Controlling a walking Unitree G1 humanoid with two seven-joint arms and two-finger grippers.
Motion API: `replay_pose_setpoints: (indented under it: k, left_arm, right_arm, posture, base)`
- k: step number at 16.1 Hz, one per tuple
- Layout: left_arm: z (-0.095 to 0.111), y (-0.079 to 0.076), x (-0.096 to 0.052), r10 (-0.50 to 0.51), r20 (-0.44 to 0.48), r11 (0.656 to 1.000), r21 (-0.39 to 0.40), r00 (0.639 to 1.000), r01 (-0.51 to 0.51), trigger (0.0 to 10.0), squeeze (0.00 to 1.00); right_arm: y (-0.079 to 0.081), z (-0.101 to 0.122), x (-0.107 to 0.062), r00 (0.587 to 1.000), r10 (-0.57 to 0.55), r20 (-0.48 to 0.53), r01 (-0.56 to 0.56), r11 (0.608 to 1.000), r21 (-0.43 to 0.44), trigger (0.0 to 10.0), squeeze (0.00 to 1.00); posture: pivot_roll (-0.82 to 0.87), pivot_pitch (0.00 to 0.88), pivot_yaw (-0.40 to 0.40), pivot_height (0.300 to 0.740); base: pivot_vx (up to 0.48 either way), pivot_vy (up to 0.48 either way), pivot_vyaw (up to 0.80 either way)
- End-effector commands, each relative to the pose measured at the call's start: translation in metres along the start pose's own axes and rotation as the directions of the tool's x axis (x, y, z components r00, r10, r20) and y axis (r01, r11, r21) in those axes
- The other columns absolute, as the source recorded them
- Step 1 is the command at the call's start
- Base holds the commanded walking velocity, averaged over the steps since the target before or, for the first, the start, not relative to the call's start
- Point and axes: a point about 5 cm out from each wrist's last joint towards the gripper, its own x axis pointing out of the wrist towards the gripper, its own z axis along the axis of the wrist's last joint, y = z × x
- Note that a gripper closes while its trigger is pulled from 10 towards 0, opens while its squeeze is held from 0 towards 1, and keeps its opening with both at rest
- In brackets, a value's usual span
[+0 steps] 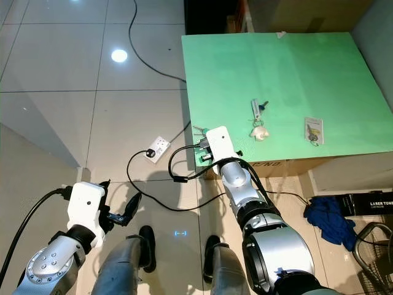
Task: Hang keys on a hook
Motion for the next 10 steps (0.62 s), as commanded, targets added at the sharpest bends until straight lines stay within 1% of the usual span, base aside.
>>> replay_pose_setpoints:
  k: [1, 3, 5, 8, 10]
  left_arm:
    - [-0.003, -0.001, -0.003, -0.01, -0.016, 1.0, -0.001, 1.0, 0.01, 10.0, 0.0]
    - [-0.003, -0.002, -0.002, -0.019, -0.017, 1.0, -0.002, 1.0, 0.019, 10.0, 0.0]
    - [-0.003, -0.003, 0.0, -0.025, -0.015, 1.0, -0.002, 1.0, 0.025, 10.0, 0.0]
    - [-0.002, -0.004, 0.005, -0.037, -0.007, 0.999, -0.001, 0.999, 0.037, 10.0, 0.0]
    - [0.0, -0.003, 0.008, -0.036, 0.002, 0.999, 0.0, 0.999, 0.036, 10.0, 0.0]
  right_arm:
    - [0.001, -0.012, -0.005, 0.999, 0.009, -0.034, -0.009, 1.0, 0.0, 0.0, 0.0]
    - [-0.001, -0.014, -0.006, 0.999, -0.001, -0.034, 0.001, 1.0, 0.0, 0.0, 0.0]
    - [0.002, -0.014, -0.006, 1.0, 0.011, -0.027, -0.011, 1.0, -0.005, 0.0, 0.0]
    - [0.013, -0.021, -0.009, 0.999, 0.038, -0.039, -0.038, 0.999, 0.003, 0.0, 0.0]
    - [0.028, -0.032, -0.016, 0.997, 0.061, -0.04, -0.06, 0.998, 0.023, 0.0, 0.0]
  posture:
    - [0.21, 0.391, -0.01, 0.74]
    - [0.21, 0.388, -0.003, 0.74]
    - [0.2, 0.385, -0.001, 0.74]
    - [0.19, 0.375, -0.003, 0.74]
    - [0.19, 0.364, -0.008, 0.74]
  base:
    - [0.0, 0.0, 0.0]
    - [0.0, 0.0, 0.0]
    - [0.0, 0.0, 0.0]
    - [0.0, 0.0, 0.0]
    - [0.0, 0.0, 0.0]
